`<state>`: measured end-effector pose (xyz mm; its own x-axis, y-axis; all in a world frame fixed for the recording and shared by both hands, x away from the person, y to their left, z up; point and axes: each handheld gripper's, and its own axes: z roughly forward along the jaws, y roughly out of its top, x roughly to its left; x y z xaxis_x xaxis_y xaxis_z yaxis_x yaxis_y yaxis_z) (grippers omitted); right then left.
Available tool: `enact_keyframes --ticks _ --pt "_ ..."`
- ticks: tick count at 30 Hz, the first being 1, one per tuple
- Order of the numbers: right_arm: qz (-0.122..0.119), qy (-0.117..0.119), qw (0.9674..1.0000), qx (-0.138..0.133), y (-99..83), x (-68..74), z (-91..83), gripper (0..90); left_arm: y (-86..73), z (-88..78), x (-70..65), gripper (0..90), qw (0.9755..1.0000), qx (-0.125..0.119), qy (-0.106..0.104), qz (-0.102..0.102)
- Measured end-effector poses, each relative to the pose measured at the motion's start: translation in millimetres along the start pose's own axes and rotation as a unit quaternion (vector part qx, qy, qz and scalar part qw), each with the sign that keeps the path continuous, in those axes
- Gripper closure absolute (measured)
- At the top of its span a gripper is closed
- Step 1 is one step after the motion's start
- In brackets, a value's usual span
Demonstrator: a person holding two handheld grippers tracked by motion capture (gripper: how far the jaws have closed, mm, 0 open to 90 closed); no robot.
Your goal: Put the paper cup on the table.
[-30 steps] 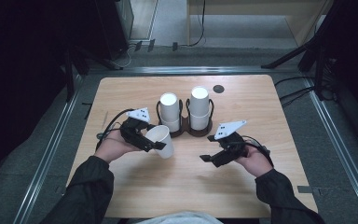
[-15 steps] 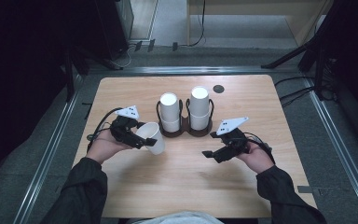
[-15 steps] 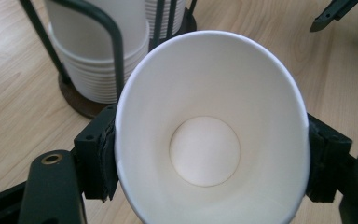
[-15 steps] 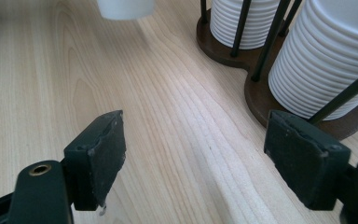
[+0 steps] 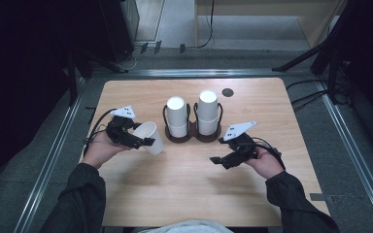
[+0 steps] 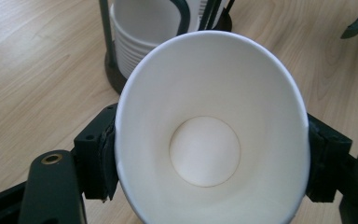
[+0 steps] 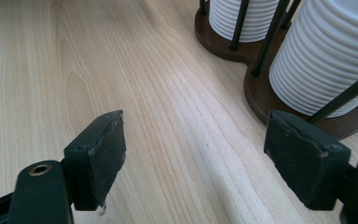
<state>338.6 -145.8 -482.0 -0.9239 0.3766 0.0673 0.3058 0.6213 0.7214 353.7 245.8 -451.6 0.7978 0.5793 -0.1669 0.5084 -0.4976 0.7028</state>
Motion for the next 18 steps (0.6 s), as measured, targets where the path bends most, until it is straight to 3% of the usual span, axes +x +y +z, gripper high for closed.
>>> enact_keyframes --ticks 10,13,18 --pt "-0.006 0.002 0.9999 0.007 -0.1 2.2 2.9 20.7 -4.2 -8.4 14.9 23.1 0.9995 -0.01 0.022 -0.022" --pt "-0.007 0.005 0.9999 0.009 -0.2 2.1 3.6 20.7 -7.6 -12.7 23.1 23.1 0.9983 -0.01 0.038 -0.044" --pt "-0.011 0.006 0.9998 0.014 -0.7 2.8 4.6 20.7 -11.2 -15.2 33.1 23.1 0.9966 -0.01 0.057 -0.059"
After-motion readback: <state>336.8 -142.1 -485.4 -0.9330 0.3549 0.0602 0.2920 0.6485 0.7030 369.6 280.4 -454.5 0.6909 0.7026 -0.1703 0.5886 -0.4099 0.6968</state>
